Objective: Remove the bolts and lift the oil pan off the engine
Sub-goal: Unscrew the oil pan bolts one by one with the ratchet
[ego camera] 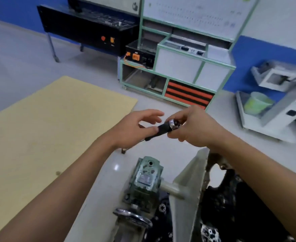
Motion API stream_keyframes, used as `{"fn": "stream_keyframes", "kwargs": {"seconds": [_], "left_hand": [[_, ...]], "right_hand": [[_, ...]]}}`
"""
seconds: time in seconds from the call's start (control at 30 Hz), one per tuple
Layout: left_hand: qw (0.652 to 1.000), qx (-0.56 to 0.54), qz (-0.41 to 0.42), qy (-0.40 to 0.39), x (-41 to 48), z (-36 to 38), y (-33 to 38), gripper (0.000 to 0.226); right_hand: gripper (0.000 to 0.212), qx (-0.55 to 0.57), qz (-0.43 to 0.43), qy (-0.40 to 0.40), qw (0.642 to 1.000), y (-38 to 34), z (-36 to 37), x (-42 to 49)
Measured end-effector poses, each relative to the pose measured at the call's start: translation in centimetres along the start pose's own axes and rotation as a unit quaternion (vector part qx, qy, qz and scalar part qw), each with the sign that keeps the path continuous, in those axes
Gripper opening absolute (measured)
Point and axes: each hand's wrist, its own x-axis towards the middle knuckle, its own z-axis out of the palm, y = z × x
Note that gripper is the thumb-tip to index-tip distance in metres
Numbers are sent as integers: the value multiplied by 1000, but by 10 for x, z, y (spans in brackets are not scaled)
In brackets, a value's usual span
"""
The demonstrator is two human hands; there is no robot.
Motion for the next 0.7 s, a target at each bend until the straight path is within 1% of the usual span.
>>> {"fn": "stream_keyframes", "kwargs": {"seconds": [0.03, 0.07, 0.1, 0.23, 0.33, 0.4, 0.5, 0.6, 0.7], "left_hand": [[998, 2, 28, -59, 12, 22, 28, 44], [994, 0, 60, -95, 22, 47, 52, 45], [990, -7, 88, -111, 31, 73, 73, 46], [980, -7, 151, -127, 57, 175, 133, 36], [973, 5, 172, -155, 76, 236, 155, 28], [969, 6, 176, -173, 88, 275, 162, 22], [967, -21, 139, -210, 92, 316, 159, 14], [972, -29, 106, -207, 92, 333, 151, 15], [977, -23, 104, -183, 93, 334, 143, 19]], "right_hand": [[21, -15, -1, 17, 1000, 10, -29, -18], [20, -28, 0, 36, 999, 22, -56, -38], [18, -43, 1, 52, 998, 35, -81, -57], [9, -102, 25, 93, 990, 94, -154, -123], [12, -135, 33, 118, 983, 140, -182, -160], [25, -173, 45, 137, 974, 173, -193, -178], [37, -209, 54, 133, 967, 209, -196, -191], [39, -205, 38, 128, 970, 224, -191, -190], [34, -201, 15, 129, 971, 229, -183, -183]]}}
